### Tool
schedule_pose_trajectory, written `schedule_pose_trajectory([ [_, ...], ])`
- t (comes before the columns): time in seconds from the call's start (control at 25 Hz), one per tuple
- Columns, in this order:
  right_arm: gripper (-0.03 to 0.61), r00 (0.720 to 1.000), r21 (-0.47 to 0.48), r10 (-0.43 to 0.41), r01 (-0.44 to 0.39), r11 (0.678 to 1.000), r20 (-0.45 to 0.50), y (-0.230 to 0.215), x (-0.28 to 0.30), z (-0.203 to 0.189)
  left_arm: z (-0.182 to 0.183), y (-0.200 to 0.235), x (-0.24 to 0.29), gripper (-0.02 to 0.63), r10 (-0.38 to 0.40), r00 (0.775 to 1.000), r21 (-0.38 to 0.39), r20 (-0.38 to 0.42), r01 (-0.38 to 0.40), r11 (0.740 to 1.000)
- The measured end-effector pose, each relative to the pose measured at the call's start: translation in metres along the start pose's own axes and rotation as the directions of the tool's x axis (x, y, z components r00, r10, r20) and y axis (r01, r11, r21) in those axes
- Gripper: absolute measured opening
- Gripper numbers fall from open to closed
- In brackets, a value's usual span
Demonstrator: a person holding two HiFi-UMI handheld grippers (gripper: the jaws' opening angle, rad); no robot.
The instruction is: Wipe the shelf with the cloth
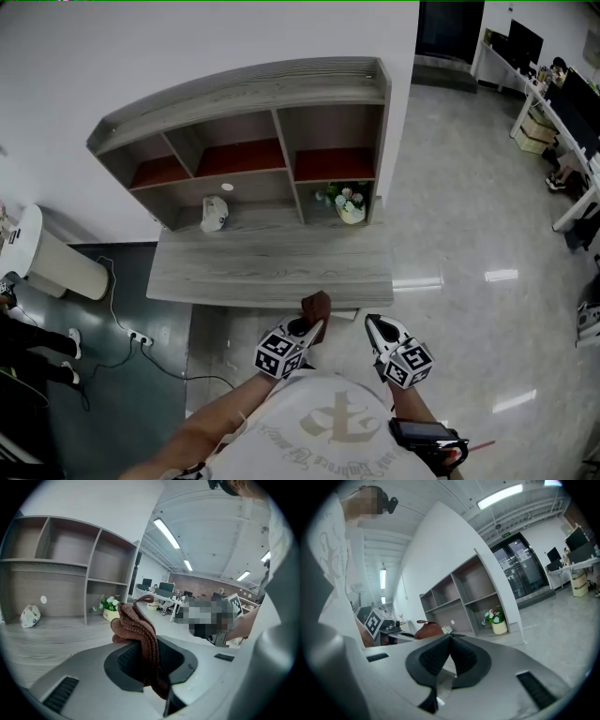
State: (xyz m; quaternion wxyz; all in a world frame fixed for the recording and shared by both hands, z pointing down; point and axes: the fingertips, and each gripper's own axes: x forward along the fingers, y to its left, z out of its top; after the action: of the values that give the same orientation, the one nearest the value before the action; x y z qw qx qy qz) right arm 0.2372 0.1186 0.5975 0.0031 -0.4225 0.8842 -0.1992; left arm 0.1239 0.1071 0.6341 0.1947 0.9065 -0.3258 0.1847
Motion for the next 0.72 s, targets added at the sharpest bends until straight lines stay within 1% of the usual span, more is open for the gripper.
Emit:
schedule_pose_trajectory([
  [0.24,0.005,1.000,0.020,-0.022,0.022,1.000,0.003,-0.004,-0.010,-0.006,-0.004,-0.011,0.004,0.069,-0.021,0.999,0.017,-0.029,0.022,1.000],
  [0.44,0.005,0.998,0.041,-0.061,0.061,0.997,0.018,-0.017,-0.015,-0.008,-0.006,-0.012,0.019,0.069,-0.052,0.997,0.026,-0.056,0.053,0.998],
  [0.56,0.005,0.995,0.051,-0.094,0.093,0.994,0.016,-0.028,-0.019,-0.009,-0.003,-0.016,0.036,0.069,-0.087,0.994,0.031,-0.068,0.090,0.995],
  [0.72,0.005,0.990,0.056,-0.143,0.142,0.988,0.018,-0.046,-0.021,-0.005,0.011,-0.018,0.061,0.071,-0.143,0.987,0.055,-0.073,0.147,0.988],
])
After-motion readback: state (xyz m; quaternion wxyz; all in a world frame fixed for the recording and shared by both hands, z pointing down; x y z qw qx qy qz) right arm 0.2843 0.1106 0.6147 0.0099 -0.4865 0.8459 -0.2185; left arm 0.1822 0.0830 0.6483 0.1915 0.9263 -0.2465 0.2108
